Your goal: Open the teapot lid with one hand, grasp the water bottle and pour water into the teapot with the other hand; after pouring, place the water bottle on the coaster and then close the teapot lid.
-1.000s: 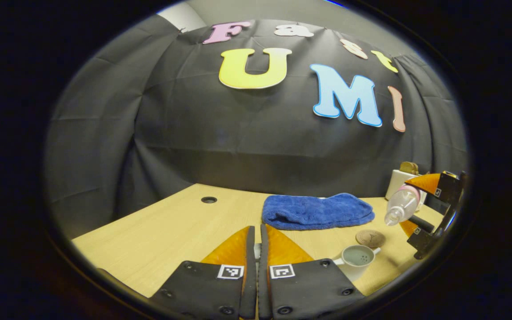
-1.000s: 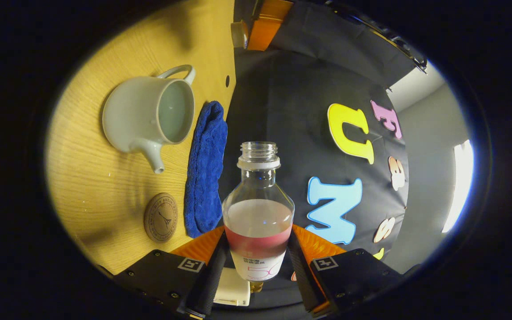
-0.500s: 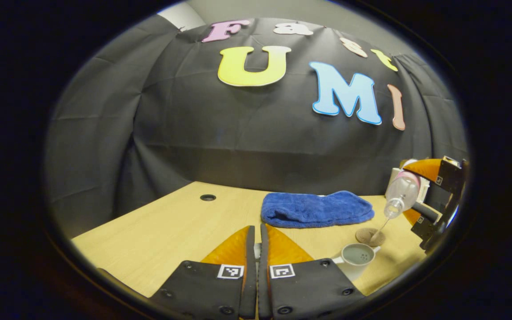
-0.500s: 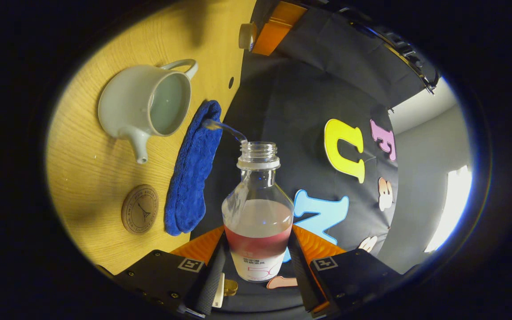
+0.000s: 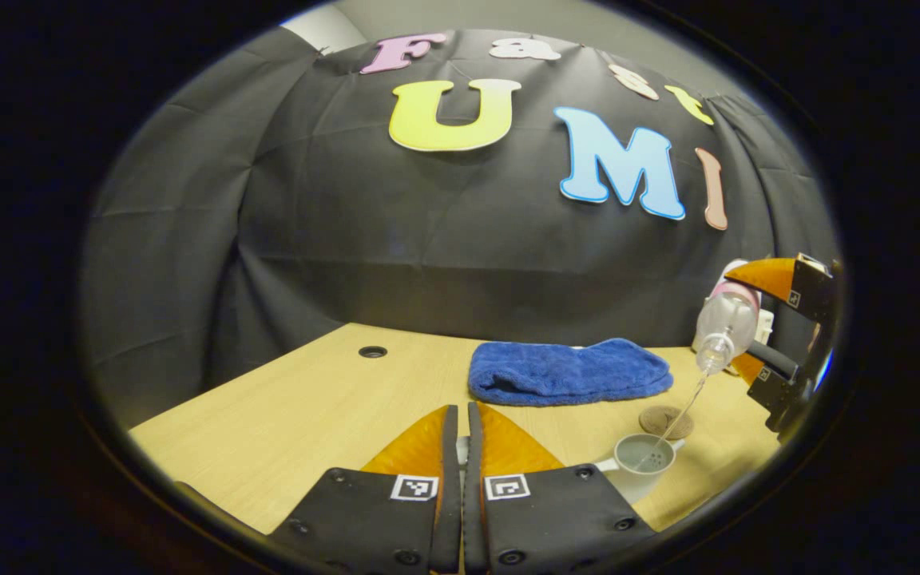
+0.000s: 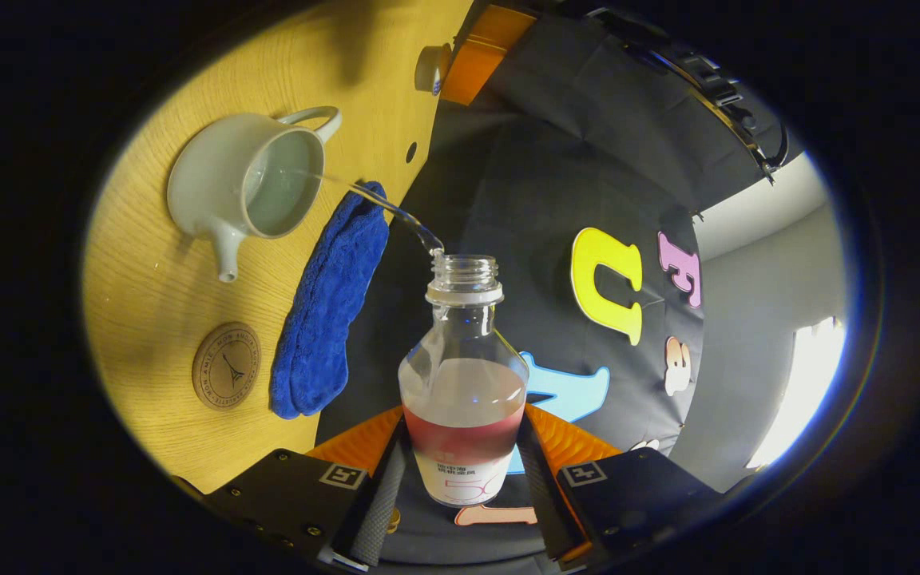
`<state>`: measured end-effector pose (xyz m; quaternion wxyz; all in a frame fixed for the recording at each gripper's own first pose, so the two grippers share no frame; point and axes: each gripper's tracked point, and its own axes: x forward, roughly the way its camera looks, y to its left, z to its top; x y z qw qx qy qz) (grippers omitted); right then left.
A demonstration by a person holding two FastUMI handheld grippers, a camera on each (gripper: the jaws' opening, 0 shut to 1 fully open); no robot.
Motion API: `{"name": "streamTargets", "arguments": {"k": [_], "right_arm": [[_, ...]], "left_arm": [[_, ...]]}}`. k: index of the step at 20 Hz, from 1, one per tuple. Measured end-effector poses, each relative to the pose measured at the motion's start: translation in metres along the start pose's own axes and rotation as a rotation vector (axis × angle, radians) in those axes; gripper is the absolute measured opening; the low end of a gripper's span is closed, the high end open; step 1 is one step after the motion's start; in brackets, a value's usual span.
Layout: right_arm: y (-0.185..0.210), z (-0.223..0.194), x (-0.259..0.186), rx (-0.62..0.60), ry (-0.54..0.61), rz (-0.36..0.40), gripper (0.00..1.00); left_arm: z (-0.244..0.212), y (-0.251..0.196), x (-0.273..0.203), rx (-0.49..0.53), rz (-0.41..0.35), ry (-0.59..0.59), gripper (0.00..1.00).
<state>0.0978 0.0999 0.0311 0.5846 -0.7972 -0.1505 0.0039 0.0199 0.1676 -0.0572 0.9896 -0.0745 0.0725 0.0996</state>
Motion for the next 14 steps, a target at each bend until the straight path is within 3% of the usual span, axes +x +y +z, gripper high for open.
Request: {"name": "streamTargets", "arguments": {"k": [14], "right_arm": [[-0.027,-0.015,0.007,-0.059,-0.011,-0.043,0.73]], "left_arm": [[-0.005,-0.003,0.003,0.005,-0.006,0.021,0.08]]}}
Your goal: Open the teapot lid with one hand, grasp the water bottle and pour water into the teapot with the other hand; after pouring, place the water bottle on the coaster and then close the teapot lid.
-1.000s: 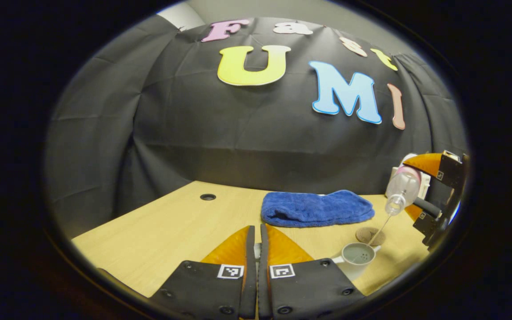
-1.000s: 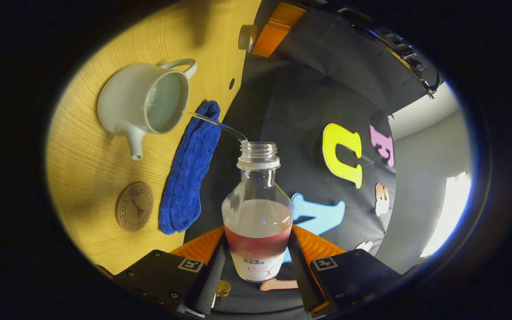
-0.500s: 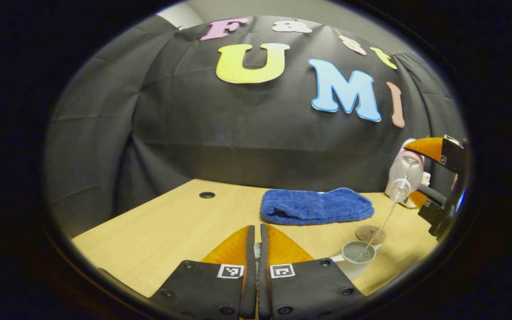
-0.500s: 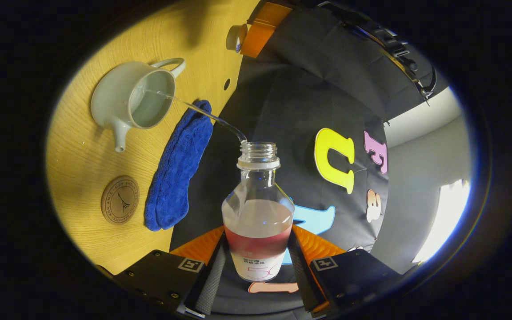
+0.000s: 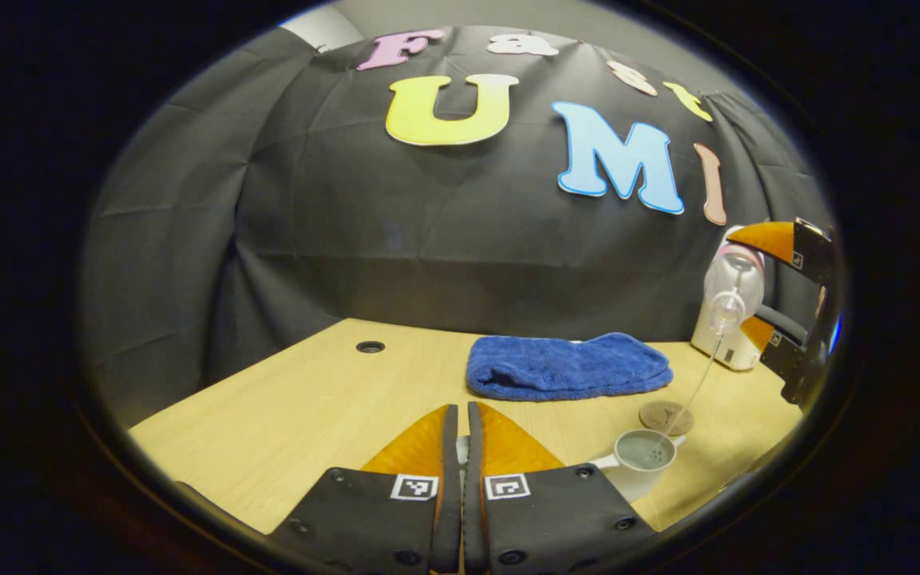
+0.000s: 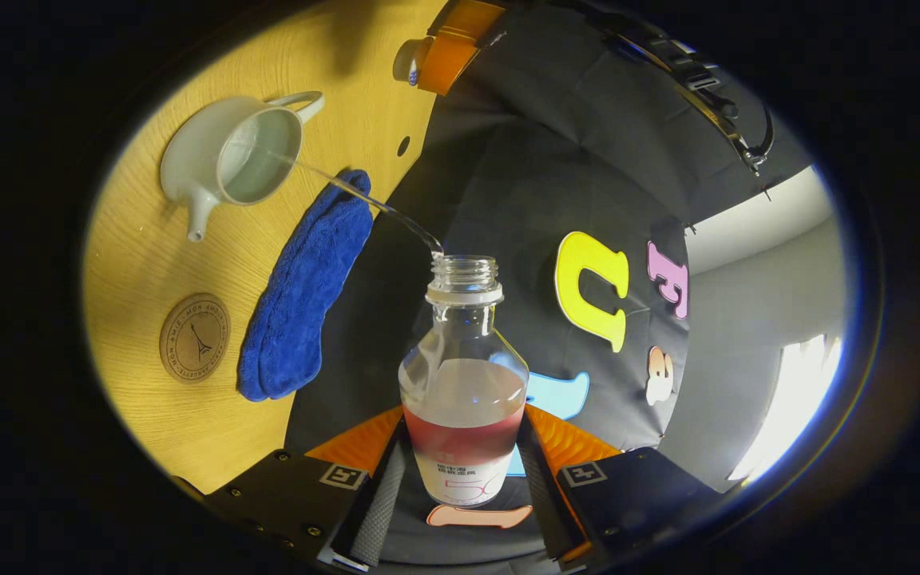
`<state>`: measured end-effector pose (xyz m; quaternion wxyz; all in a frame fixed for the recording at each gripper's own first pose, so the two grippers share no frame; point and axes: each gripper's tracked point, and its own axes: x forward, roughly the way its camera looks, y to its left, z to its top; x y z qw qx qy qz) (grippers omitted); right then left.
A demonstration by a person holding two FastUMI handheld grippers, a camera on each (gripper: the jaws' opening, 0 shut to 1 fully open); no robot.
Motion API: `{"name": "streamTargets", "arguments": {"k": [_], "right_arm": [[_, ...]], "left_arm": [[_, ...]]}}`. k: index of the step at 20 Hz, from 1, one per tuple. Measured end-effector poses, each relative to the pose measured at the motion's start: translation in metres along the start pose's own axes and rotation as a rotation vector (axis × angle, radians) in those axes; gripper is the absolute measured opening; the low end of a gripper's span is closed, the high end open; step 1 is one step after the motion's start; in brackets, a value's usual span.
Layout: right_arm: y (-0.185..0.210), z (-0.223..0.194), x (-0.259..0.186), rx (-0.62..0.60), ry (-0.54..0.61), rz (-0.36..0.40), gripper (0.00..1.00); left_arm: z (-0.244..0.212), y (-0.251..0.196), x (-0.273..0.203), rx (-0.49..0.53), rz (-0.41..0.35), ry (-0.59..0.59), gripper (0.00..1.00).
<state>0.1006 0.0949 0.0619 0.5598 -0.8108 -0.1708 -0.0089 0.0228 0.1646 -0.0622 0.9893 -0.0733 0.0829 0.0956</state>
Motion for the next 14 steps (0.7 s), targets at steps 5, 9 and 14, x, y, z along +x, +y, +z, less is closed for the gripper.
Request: {"name": "streamTargets", "arguments": {"k": [5,9,14], "right_arm": [[-0.0087,-0.0021,0.0021,-0.035,-0.009,-0.022,0.73],[-0.0102,0.0,0.0041,-0.067,-0.023,-0.03,0.73],[-0.0096,0.0016,0.0054,-0.101,-0.033,-0.041,0.73]], "left_arm": [[-0.0009,0.0,0.0001,0.002,-0.001,0.005,0.08],[-0.0017,-0.0002,0.0006,0.003,0.0,0.008,0.08],[-0.0037,-0.0006,0.0011,0.005,0.0,0.012,0.08]]}}
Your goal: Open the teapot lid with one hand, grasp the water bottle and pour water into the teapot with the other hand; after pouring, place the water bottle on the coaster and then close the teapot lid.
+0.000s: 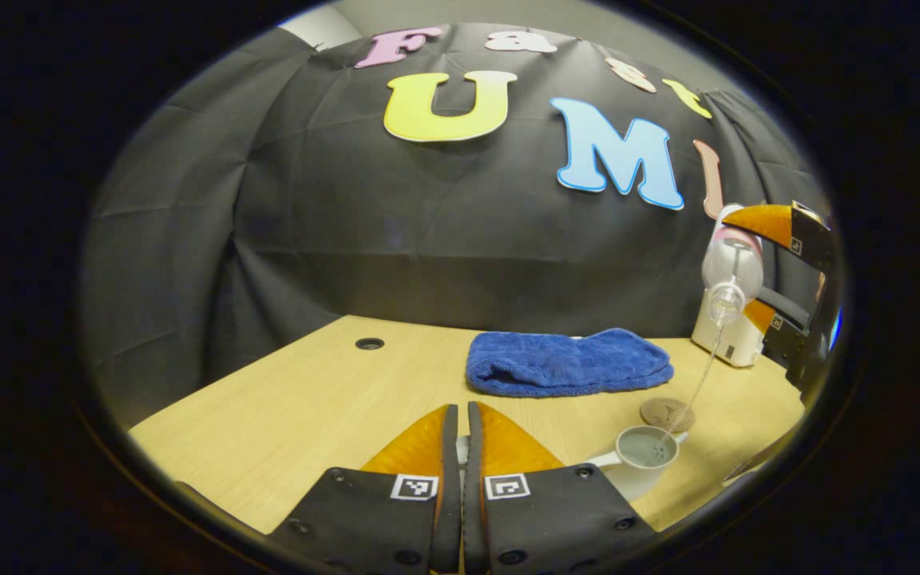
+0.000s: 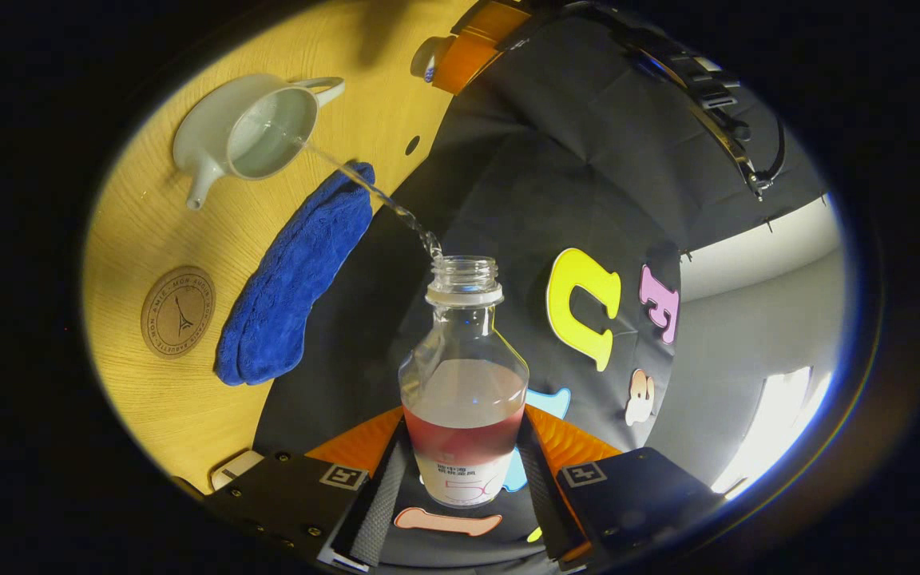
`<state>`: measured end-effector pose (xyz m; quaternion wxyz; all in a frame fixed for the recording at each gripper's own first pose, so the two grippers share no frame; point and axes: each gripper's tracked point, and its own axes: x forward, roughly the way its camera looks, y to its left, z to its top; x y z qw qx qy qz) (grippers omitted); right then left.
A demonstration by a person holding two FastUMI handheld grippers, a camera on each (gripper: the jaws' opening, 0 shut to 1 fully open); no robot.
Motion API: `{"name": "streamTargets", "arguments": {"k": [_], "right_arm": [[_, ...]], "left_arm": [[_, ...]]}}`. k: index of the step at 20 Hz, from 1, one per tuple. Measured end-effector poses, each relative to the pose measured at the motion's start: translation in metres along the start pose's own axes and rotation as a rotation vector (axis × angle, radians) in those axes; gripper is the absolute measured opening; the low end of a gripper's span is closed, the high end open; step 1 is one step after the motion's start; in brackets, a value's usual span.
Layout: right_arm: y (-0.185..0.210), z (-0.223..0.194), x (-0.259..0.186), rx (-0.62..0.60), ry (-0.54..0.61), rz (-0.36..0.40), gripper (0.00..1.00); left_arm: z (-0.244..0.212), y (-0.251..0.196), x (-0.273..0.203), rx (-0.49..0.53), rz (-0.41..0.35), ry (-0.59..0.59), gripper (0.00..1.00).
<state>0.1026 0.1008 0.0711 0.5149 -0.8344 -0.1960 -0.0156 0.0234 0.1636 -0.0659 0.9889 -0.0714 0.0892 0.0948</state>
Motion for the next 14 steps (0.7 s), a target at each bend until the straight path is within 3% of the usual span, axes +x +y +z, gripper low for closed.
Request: {"name": "streamTargets", "arguments": {"k": [14], "right_arm": [[-0.004,0.0031,0.0064,-0.091,-0.022,-0.051,0.73]], "left_arm": [[-0.002,0.0004,0.0003,0.002,0.001,0.008,0.08]]}}
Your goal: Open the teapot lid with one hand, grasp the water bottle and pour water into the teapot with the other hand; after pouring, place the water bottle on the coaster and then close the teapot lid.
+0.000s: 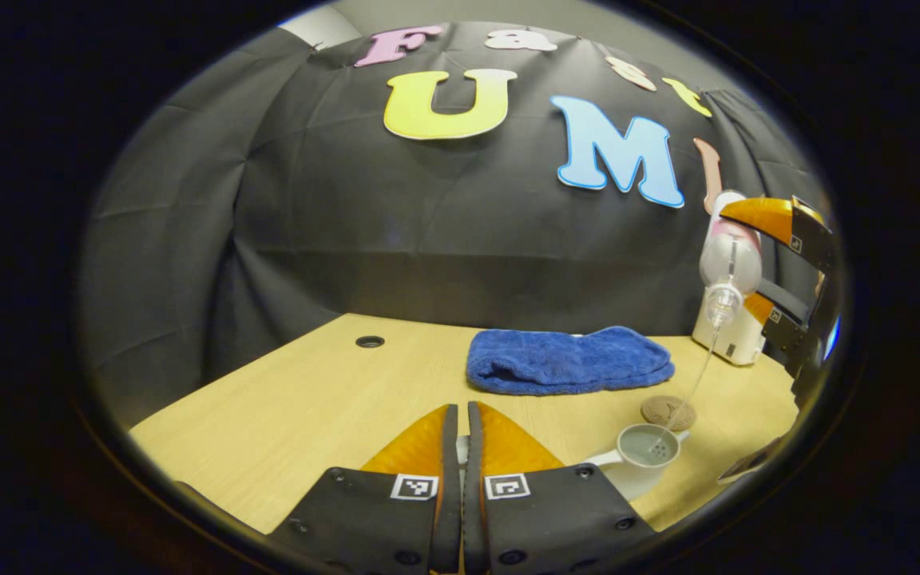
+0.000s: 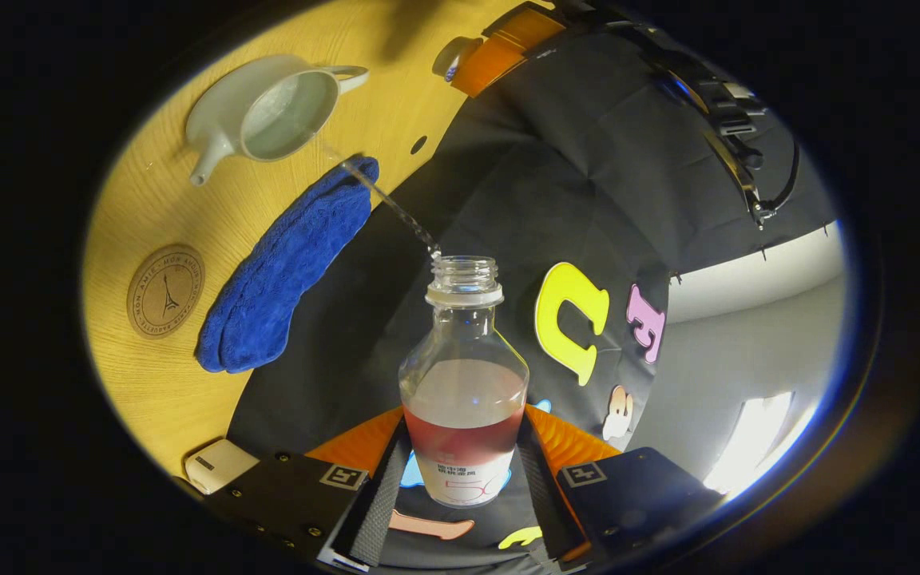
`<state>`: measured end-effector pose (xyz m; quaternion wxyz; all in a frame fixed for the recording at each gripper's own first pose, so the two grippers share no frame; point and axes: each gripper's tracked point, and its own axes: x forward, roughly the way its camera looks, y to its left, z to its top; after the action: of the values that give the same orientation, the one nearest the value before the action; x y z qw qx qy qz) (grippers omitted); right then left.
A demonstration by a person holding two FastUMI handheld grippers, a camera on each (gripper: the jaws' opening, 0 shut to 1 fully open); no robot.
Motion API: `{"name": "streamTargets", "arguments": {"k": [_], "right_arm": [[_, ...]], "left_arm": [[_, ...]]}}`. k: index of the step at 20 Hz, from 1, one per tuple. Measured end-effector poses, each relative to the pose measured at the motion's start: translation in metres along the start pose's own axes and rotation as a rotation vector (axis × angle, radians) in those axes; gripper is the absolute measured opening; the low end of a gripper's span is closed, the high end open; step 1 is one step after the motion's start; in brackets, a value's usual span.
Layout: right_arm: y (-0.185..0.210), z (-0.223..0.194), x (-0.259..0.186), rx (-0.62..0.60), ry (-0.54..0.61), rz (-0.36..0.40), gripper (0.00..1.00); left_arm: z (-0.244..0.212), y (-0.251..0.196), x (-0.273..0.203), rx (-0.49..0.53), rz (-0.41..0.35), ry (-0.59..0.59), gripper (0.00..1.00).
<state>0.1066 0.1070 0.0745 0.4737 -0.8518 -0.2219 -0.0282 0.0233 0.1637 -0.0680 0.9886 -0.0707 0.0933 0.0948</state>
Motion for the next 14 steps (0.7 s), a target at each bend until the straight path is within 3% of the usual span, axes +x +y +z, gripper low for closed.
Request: {"name": "streamTargets", "arguments": {"k": [14], "right_arm": [[0.002,0.015,-0.003,-0.104,-0.051,-0.072,0.7]], "left_arm": [[-0.004,-0.003,0.001,0.005,-0.004,0.012,0.07]]}}
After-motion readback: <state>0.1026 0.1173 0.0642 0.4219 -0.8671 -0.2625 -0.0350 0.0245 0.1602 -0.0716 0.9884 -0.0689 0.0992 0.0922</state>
